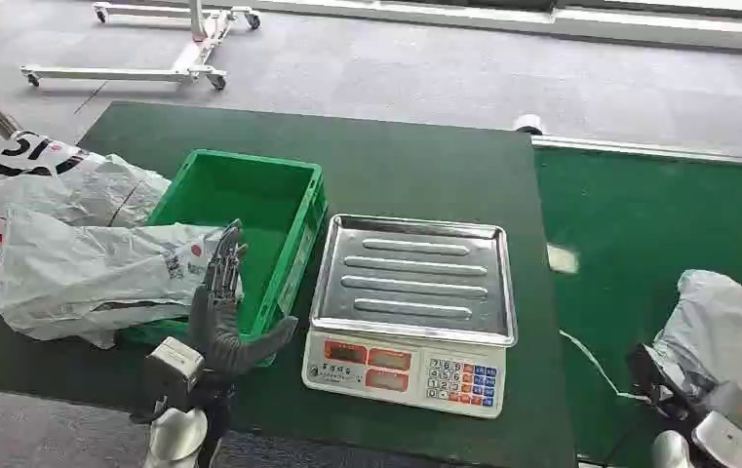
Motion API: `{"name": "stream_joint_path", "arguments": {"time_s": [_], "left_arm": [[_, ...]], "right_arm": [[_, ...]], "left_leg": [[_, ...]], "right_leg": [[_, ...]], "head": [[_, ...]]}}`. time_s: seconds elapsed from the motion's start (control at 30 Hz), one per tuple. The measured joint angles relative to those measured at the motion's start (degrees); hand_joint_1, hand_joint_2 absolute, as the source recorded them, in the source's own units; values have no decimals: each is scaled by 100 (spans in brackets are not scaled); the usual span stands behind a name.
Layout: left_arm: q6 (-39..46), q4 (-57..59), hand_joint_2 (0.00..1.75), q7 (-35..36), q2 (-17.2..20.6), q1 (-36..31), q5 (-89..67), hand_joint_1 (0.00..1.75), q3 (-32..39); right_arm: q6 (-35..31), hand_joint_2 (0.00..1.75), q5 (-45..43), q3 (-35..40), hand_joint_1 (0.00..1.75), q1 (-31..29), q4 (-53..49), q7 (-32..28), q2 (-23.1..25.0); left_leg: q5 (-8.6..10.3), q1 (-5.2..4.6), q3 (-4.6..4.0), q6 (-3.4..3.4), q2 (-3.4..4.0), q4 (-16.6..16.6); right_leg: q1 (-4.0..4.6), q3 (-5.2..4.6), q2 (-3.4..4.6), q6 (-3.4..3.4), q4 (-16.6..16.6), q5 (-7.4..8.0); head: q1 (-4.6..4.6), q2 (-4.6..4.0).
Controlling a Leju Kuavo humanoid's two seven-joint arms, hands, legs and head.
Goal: Moved the parcel from conveyor to table for the left to box.
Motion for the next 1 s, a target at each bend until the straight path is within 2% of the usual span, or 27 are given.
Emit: {"name": "stream_joint_path", "arguments": {"time_s": [0.17,0.23,0.37,0.57,0.7,0.8,0.93,1.0], "left_arm": [[2,0,175,-13,-2,0,0,0,13],[17,2,175,-17,-7,1,-13,0,13],[72,7,175,-35,-41,0,-63,0,13],[287,2,175,-50,-48,2,-85,0,13],[380,2,175,-52,-48,5,-31,0,13],[431,2,175,-50,-48,7,15,0,13],[448,20,175,-50,-48,7,74,0,-4],[534,39,175,-50,-48,6,177,0,-39]], "right_arm": [[-507,175,0,496,175,76,-966,672,-59],[-838,175,2,857,175,159,-1560,1018,-296],[-1059,175,11,1409,175,143,-2545,1031,-743],[-1324,175,9,2083,175,50,-3397,1034,-1030],[-1352,175,7,2797,171,-313,-3802,1033,-1139],[-1565,175,7,3384,175,-747,-3903,1034,-1246],[-1841,175,2,4669,175,-1564,-3901,988,-1351],[-2144,175,0,5233,175,-1813,-3811,718,-1285]], "left_leg": [[1,0,2,0,-2,0],[1,-2,-2,1,-6,0],[-2,-1,3,2,13,2],[-2,-1,-1,2,11,-1],[2,-1,2,0,8,-2],[4,0,1,-1,15,-3],[7,2,6,-4,20,-3],[8,7,3,-5,10,-4]], "right_leg": [[-1,-1,-1,0,0,0],[-7,-3,-5,0,1,0],[-1,-3,14,0,0,0],[-2,-3,12,0,1,0],[0,-2,9,0,2,0],[2,-2,15,-5,4,4],[6,-5,22,-5,4,6],[10,1,12,-6,4,4]], "head": [[0,0],[0,0],[2,0],[2,0],[0,0],[2,0],[0,0],[2,0]]}}
